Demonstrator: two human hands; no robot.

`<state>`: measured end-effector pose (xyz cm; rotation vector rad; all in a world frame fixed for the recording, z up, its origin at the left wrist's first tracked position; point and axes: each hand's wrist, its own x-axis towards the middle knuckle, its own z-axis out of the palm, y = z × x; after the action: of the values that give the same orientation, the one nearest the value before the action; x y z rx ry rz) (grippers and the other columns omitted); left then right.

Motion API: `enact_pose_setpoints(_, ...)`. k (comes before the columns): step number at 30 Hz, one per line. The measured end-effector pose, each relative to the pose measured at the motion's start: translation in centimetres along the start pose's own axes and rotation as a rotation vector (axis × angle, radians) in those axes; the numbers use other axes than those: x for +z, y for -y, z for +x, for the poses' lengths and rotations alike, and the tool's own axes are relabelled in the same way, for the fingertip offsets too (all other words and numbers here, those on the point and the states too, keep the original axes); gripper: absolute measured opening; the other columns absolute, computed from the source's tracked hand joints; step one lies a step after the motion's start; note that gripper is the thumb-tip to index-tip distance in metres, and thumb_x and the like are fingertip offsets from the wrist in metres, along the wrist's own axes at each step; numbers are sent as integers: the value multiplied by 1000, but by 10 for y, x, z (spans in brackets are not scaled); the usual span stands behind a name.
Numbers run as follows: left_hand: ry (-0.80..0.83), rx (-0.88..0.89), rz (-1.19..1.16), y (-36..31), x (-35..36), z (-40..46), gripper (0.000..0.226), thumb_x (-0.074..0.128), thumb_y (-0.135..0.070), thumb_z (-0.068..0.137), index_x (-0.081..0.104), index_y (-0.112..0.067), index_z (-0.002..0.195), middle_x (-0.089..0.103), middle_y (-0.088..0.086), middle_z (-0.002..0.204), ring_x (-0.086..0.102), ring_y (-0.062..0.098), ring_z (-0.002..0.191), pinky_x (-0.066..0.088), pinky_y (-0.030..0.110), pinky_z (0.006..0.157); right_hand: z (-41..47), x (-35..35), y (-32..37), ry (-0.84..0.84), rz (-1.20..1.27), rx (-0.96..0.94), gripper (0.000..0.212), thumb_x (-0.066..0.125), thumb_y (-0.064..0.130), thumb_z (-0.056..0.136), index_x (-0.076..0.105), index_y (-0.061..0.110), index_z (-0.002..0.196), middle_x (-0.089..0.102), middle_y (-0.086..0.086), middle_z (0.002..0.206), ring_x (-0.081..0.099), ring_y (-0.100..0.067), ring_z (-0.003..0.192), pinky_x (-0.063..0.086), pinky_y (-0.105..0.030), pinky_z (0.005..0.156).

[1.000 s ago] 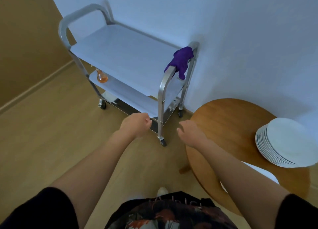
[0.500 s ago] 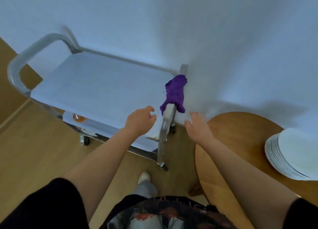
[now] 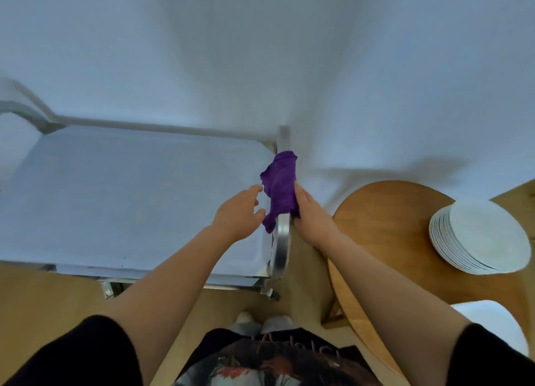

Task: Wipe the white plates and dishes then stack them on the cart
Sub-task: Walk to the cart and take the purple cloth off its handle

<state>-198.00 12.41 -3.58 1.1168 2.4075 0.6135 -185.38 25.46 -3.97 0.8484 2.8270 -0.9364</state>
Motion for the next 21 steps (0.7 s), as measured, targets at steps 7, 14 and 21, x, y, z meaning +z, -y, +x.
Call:
enact_pose_setpoints(7, -154, 216, -92, -20, -7, 11, 50, 59, -32, 88, 48, -13, 132, 55, 5, 126, 49, 20, 113, 34, 24, 92, 8, -27, 7, -207, 22, -5, 24, 42, 10, 94, 64, 3, 101, 64, -10, 89, 58, -23, 82, 45, -31, 72)
enact_pose_setpoints(14, -15, 334, -120, -76, 3, 15, 32, 50, -25, 94, 52, -18, 125, 64, 0, 107, 59, 18, 92, 48, 32, 83, -20, -82, 3, -274, 171, 106, 29, 42, 6, 87, 50, 2, 60, 45, -4, 54, 40, -17, 55, 30, -31, 53)
enact_pose_setpoints(21, 510, 220, -360, -136, 35, 11, 17, 48, -18, 94, 64, -13, 96, 67, 9, 90, 62, 24, 81, 50, 40, 78, -95, -96, -63, -336, 467, 450, 16, 57, 5, 78, 60, 3, 62, 50, -2, 59, 44, -14, 60, 35, -27, 58)
